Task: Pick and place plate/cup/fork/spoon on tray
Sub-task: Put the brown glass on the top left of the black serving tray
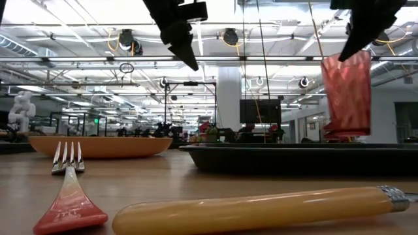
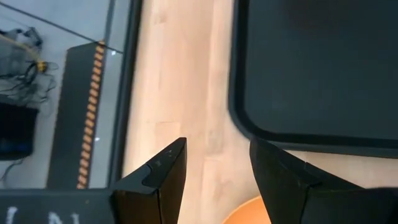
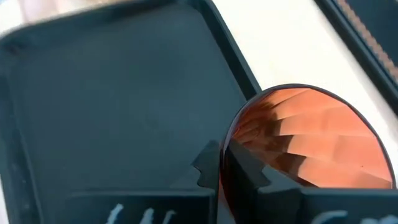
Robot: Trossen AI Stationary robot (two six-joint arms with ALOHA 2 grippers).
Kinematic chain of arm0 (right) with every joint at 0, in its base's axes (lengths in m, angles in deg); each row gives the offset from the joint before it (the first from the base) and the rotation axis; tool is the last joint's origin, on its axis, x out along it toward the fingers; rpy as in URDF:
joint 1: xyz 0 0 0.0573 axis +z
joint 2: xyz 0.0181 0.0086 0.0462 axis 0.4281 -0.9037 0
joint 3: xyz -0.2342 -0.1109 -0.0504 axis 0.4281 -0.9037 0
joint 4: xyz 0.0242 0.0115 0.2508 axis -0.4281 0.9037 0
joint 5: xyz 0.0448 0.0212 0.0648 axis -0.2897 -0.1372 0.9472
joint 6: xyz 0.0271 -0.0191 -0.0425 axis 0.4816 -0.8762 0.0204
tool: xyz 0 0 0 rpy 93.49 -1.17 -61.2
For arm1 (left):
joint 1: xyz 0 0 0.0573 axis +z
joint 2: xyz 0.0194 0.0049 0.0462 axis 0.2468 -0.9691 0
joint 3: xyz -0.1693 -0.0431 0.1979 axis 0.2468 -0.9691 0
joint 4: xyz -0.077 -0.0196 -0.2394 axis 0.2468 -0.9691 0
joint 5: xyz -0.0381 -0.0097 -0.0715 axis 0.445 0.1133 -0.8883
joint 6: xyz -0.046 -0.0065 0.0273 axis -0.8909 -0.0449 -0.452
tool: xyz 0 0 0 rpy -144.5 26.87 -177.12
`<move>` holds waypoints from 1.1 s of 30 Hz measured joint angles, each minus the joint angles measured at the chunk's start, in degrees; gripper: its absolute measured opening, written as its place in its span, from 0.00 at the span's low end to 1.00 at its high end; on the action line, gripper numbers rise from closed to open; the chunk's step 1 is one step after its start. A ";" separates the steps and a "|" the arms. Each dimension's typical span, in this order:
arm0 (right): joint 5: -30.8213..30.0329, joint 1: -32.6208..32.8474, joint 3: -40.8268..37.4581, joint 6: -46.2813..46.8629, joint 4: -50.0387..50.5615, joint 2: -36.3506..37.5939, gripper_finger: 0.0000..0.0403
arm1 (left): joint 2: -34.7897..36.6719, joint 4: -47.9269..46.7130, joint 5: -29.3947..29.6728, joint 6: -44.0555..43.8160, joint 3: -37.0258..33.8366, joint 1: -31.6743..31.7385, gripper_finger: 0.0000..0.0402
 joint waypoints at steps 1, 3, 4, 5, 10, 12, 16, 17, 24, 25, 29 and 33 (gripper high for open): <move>0.00 0.00 0.02 1.68 1.51 0.00 0.01 | 0.00 0.00 -0.82 0.01 0.00 0.00 0.45; 0.00 -0.02 0.02 4.93 4.78 -0.02 0.01 | 0.00 0.00 -1.28 0.08 0.00 -0.02 0.45; -0.01 -0.02 0.02 6.34 6.28 -0.02 0.01 | 0.00 0.04 -1.32 0.09 0.00 0.00 0.45; -0.12 -0.02 0.02 7.68 7.70 -0.02 0.01 | 0.00 0.18 -1.32 0.10 0.00 0.00 0.45; -4.40 -0.02 0.04 13.39 12.34 -0.06 0.01 | 0.00 2.25 -2.51 1.58 -0.08 0.02 0.45; -6.04 -0.04 0.06 14.37 13.27 -0.06 0.02 | 0.00 3.71 -3.59 2.36 -0.72 0.07 0.45; -9.04 -0.04 0.06 15.36 14.05 -0.37 0.02 | -0.02 5.70 -3.83 4.15 -2.83 0.07 0.45; -9.33 -0.04 0.06 15.77 14.36 -0.48 0.02 | -0.02 6.15 -3.83 4.65 -3.35 0.07 0.45; -10.66 -0.29 -2.80 17.60 14.03 -1.45 0.02 | -0.07 6.82 -3.70 6.14 -4.42 0.07 0.45; -10.67 -0.47 -3.66 17.90 13.51 -1.50 0.02 | -0.07 6.95 -3.70 6.14 -4.42 0.07 0.45; -10.43 -1.19 -6.63 19.46 13.15 -1.48 0.02 | -0.07 7.16 -3.68 6.12 -4.42 0.07 0.45; -10.86 -1.25 -7.86 20.55 12.71 -1.44 0.02 | -0.07 7.15 -3.68 6.10 -4.42 0.07 0.45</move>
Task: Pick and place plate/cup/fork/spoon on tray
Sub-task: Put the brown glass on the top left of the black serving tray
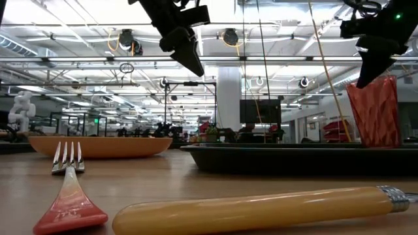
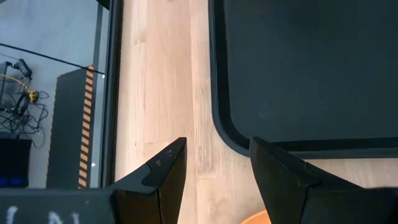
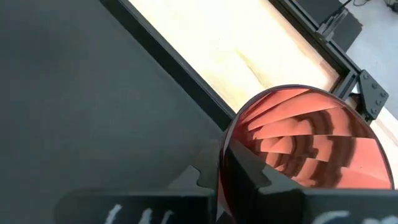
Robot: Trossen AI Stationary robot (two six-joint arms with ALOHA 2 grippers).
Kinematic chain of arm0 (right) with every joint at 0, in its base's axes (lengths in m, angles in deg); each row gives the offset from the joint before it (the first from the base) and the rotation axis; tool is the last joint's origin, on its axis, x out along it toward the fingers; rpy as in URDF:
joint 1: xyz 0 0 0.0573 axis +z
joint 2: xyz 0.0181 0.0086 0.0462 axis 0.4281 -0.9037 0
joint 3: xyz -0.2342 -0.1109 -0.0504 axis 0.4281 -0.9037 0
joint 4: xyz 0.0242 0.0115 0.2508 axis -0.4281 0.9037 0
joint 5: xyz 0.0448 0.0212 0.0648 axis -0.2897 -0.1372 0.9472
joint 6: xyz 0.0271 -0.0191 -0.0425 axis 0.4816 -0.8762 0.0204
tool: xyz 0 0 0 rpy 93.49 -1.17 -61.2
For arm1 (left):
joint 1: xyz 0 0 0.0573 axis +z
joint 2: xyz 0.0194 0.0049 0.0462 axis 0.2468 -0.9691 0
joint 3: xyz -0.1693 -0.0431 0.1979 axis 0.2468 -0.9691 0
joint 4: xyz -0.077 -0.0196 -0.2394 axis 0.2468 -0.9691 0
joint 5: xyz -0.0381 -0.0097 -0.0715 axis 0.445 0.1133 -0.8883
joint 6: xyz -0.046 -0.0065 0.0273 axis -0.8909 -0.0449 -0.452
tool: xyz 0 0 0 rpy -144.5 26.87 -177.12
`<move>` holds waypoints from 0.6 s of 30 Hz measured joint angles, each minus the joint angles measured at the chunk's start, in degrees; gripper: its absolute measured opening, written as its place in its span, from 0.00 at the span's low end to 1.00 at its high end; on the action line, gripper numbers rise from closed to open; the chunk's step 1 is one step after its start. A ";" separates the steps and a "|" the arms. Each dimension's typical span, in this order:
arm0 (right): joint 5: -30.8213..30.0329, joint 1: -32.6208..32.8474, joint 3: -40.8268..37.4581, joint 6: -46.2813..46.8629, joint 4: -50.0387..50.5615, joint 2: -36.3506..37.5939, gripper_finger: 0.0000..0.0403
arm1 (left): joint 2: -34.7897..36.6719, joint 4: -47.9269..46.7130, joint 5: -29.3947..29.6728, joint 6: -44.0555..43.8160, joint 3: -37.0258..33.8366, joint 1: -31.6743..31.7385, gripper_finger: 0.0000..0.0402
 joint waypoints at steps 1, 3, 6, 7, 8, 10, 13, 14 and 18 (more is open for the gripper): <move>-0.12 0.00 -0.12 0.00 -0.20 0.00 0.03 | 0.00 0.00 0.00 0.00 0.00 0.00 0.45; -0.75 0.00 -0.21 0.00 -0.44 -0.02 0.05 | 0.00 0.07 0.00 0.00 0.00 0.00 0.45; -1.07 -0.01 -0.24 0.00 -0.48 -0.02 0.08 | 0.00 1.22 0.00 0.00 0.00 0.00 0.45; -1.14 -0.02 -0.27 0.00 -0.43 -0.02 0.09 | 0.00 1.50 0.00 0.03 0.00 0.00 0.45; -1.14 -0.02 -0.27 0.00 -0.45 -0.02 0.11 | 0.00 1.72 0.00 0.04 0.00 0.00 0.45; -1.14 -0.02 -0.27 0.33 -0.48 -0.04 0.13 | 0.00 2.19 0.00 -0.02 0.00 0.00 0.45; -1.62 -0.02 -0.27 0.63 -0.48 -0.02 0.17 | 0.00 2.21 0.00 -0.02 0.00 0.00 0.45; -2.40 -0.02 -0.27 0.65 -0.48 -0.04 0.18 | 0.00 2.19 0.00 -0.02 0.00 0.00 0.45; -3.89 -0.02 -0.27 0.66 -0.57 -0.04 0.22 | 0.00 2.19 0.00 -0.13 0.00 0.00 0.45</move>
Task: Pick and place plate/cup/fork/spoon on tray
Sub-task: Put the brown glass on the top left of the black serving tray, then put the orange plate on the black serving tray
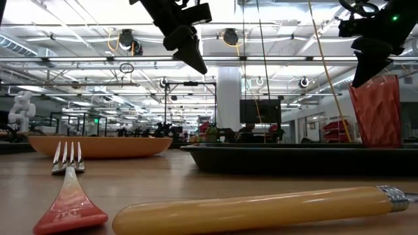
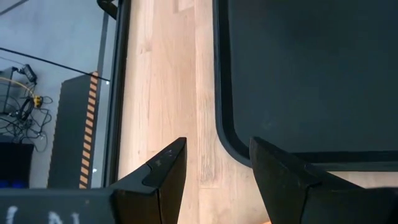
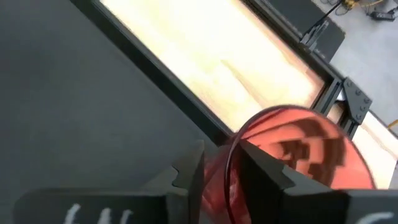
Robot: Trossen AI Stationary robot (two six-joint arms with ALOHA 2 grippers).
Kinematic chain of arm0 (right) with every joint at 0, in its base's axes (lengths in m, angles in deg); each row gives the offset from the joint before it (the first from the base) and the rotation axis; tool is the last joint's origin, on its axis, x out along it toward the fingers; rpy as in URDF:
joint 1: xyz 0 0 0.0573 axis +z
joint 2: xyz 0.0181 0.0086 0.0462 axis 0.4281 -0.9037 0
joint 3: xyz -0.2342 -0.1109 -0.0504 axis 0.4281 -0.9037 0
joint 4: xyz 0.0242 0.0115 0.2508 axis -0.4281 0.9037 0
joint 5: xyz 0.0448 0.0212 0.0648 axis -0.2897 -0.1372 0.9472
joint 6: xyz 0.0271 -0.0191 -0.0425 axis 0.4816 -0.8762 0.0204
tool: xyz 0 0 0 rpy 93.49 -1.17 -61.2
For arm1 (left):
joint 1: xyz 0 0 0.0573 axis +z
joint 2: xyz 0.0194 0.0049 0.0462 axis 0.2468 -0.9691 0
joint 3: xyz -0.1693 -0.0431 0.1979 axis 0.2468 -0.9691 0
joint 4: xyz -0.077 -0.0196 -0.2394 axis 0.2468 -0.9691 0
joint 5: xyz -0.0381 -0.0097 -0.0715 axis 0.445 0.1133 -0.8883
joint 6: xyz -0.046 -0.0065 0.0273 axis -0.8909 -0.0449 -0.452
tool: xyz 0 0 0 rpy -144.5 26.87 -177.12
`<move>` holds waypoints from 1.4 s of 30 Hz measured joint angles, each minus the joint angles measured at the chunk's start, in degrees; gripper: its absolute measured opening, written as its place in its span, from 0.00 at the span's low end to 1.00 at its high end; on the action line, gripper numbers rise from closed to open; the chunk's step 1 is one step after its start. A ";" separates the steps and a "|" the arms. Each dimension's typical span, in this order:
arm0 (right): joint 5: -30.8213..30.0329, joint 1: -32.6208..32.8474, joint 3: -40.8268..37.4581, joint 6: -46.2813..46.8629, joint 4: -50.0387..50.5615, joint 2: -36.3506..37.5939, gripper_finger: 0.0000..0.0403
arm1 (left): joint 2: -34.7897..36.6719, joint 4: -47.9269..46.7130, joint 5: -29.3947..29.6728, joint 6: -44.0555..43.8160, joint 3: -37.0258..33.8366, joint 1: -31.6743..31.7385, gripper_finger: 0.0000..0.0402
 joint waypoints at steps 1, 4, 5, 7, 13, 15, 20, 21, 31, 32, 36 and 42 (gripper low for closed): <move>-0.04 0.00 0.00 0.04 -0.01 0.01 0.24 | 0.00 -0.01 -0.02 -0.14 0.00 0.00 0.45; -0.04 0.00 0.00 0.66 0.00 0.01 0.27 | 0.00 -0.06 -0.02 -0.45 0.00 0.00 0.45; -0.03 0.00 0.00 0.83 0.00 0.00 0.28 | 0.00 -0.27 -0.02 -0.46 0.00 0.00 0.45; -0.03 0.00 0.02 0.82 0.00 0.00 0.30 | 0.00 -1.26 -0.02 -0.49 0.00 0.00 0.45; -0.40 0.00 1.91 0.47 -0.07 0.00 0.32 | 0.00 -3.88 -0.02 -2.49 0.01 -0.13 0.45; -1.49 0.06 2.46 0.04 -0.26 0.02 0.32 | 0.00 -4.47 0.00 -3.50 0.00 -0.46 0.45; -2.00 0.11 3.06 -4.27 -5.15 0.02 0.32 | 0.00 -5.25 0.00 -5.17 0.02 -2.35 0.45; -2.01 0.11 3.06 -5.69 -7.01 0.02 0.32 | 0.00 -5.33 0.00 -6.17 0.02 -2.91 0.45; 2.22 1.22 3.08 -29.34 -34.96 -0.12 0.32 | 0.00 -16.32 1.85 -19.80 0.02 -13.34 0.45; 3.44 1.75 3.08 -30.65 -37.53 -0.31 0.32 | 0.01 -17.84 2.44 -21.72 0.02 -14.57 0.45; 6.06 5.01 3.08 -32.38 -44.88 -1.53 0.32 | 0.02 -25.55 3.86 -33.70 0.02 -18.93 0.45; 6.07 11.30 3.08 -32.38 -53.65 -4.88 0.32 | 0.13 -27.84 4.13 -45.33 -4.40 -25.30 0.45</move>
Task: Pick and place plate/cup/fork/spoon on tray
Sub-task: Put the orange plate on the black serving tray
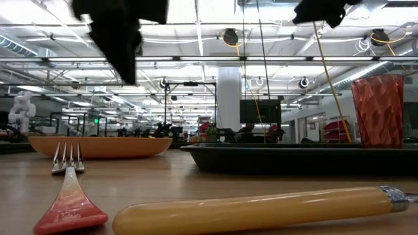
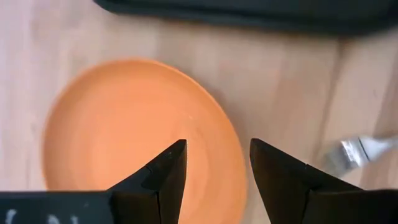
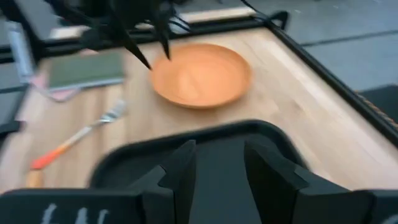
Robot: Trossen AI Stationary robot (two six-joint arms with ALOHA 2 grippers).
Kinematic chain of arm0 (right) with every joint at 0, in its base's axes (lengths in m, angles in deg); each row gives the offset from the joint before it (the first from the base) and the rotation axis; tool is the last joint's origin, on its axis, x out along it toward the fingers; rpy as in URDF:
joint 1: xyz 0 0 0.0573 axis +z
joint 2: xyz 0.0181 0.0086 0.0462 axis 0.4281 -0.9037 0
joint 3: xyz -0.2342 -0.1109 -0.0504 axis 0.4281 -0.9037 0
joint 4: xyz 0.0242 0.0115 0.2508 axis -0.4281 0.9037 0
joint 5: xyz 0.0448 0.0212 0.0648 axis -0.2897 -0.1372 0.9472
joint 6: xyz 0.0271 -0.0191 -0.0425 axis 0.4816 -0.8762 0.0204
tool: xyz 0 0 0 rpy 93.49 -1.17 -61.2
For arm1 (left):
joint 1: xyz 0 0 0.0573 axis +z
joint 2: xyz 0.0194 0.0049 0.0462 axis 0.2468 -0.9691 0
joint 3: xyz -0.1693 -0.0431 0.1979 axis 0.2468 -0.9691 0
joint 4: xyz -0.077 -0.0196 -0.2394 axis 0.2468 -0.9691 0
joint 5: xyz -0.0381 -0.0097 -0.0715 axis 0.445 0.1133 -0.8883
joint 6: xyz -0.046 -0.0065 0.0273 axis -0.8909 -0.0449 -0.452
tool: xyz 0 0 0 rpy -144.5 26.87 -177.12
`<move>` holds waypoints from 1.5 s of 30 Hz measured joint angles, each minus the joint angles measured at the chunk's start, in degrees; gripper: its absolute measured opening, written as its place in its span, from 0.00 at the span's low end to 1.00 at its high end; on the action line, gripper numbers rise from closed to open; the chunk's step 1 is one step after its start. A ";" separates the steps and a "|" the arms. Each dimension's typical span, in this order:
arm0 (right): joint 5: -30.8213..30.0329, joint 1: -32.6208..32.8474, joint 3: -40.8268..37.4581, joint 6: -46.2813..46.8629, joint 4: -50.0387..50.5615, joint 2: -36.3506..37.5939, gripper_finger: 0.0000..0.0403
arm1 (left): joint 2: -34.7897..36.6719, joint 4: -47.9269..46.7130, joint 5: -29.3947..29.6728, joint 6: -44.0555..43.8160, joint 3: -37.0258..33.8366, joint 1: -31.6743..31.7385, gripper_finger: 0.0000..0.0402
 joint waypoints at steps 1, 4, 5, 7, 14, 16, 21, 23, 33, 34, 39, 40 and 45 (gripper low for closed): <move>0.02 0.91 0.00 -0.03 -1.33 -0.54 0.32 | 0.00 0.61 -0.02 -0.09 -1.26 -1.14 0.45; 0.08 2.95 0.00 -0.57 -3.87 -1.82 0.32 | -0.01 4.41 -0.01 -0.40 -5.81 -3.99 0.45; 0.19 3.33 0.00 -1.11 -4.25 -2.11 0.32 | -0.02 5.61 0.31 -0.40 -7.24 -4.72 0.46; -0.17 3.72 0.00 -1.82 -4.66 -2.44 0.32 | -0.02 7.71 1.75 -0.67 -9.62 -5.85 0.47; -1.69 3.37 0.00 -2.78 -4.66 -2.44 0.32 | -0.04 14.67 8.17 -4.43 -16.65 -6.46 0.61; -1.81 3.34 0.00 -3.32 -4.64 -2.42 0.32 | -0.04 17.42 8.12 -4.52 -18.39 -6.31 0.66; -1.79 3.34 0.00 -4.87 -4.64 -2.42 0.32 | -0.04 23.30 7.92 -4.64 -21.46 -6.22 0.72; -1.79 3.34 0.00 -5.44 -4.64 -2.42 0.32 | -0.04 24.44 7.91 -4.71 -22.09 -6.22 0.71; -1.79 3.34 0.00 -5.84 -4.64 -2.42 0.32 | -0.07 30.71 7.03 -4.72 -26.42 -6.20 0.47; -1.79 3.34 0.00 -5.84 -4.64 -2.42 0.32 | -0.07 30.71 6.46 -4.67 -26.56 -6.20 0.44; -1.81 3.34 0.00 -6.26 -4.64 -2.42 0.32 | -0.07 31.14 6.27 -1.74 -26.96 -6.11 0.30; -1.81 3.34 0.00 -6.28 -4.64 -2.42 0.32 | -0.07 31.16 6.27 -0.71 -26.96 -6.11 0.27; -1.80 3.34 0.00 -6.73 -4.64 -2.42 0.32 | -0.07 31.01 4.96 5.96 -26.86 -5.55 0.11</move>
